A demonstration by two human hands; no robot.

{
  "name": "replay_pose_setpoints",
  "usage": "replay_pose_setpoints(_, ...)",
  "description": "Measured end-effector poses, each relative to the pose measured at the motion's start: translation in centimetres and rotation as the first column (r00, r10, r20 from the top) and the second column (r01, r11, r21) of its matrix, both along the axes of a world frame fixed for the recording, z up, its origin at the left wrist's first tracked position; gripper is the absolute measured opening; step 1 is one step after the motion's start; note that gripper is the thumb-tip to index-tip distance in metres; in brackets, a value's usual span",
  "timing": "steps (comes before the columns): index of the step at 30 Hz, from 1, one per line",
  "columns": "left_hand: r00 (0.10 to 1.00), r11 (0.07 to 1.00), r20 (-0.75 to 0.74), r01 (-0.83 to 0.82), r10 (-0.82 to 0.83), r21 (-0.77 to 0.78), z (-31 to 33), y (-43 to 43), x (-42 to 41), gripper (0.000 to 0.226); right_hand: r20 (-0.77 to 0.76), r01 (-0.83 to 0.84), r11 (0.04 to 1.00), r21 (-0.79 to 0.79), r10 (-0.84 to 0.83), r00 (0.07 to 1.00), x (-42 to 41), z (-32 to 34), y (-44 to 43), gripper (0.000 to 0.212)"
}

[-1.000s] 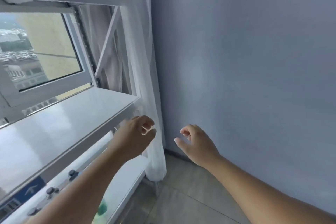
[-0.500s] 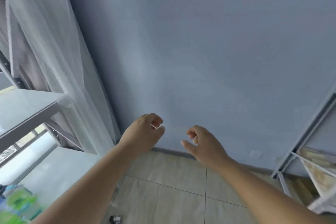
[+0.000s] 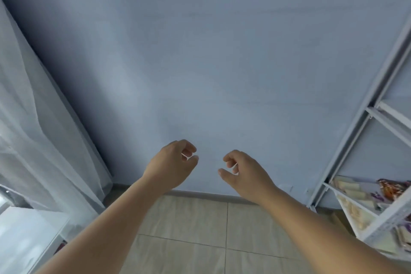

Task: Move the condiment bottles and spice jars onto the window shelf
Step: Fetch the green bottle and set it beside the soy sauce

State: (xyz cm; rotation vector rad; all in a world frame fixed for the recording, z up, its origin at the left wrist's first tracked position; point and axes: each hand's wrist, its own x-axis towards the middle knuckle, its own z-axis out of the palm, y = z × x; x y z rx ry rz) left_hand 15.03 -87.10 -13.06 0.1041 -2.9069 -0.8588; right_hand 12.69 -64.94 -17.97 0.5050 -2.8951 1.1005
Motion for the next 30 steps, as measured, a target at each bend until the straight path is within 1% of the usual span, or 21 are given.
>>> replay_pose_setpoints(4,1.000,0.999,0.002,0.008,-0.008,0.033,0.3,3.4,-4.8,0.016,0.014,0.017,0.999,0.050,-0.018,1.000,-3.0,0.9,4.7,0.035)
replay_pose_setpoints(7,1.000,0.998,0.010,0.018,-0.018,0.059,0.5,6.5,-7.9,0.016,0.009,0.079,0.996,0.047,-0.079,0.997,-4.8,1.4,8.9,0.035)
replay_pose_setpoints(11,0.999,0.996,0.017,0.036,-0.038,0.082,0.5,10.6,-9.9,0.011,0.012,0.137,0.990,0.042,-0.138,0.990,-6.3,1.7,13.7,0.032)
replay_pose_setpoints(14,0.999,0.995,0.016,0.040,-0.042,0.090,0.3,13.6,-10.7,0.011,0.009,0.148,0.989,0.032,-0.148,0.989,-7.2,1.5,16.8,0.031)
replay_pose_setpoints(22,0.999,0.995,0.041,-0.002,-0.002,0.095,-0.3,23.6,-9.5,0.017,0.006,0.055,0.998,0.034,-0.055,0.998,-8.6,1.0,26.8,0.030)
replay_pose_setpoints(26,0.998,0.996,0.034,-0.051,0.048,0.076,-0.3,29.1,-7.9,0.018,0.001,-0.009,0.998,0.060,0.009,1.000,-8.9,1.4,32.6,0.031)
replay_pose_setpoints(30,0.997,0.996,0.043,-0.070,0.067,0.060,0.2,33.4,-6.1,0.018,0.021,-0.022,0.999,0.026,0.022,1.000,-8.7,2.0,36.6,0.029)
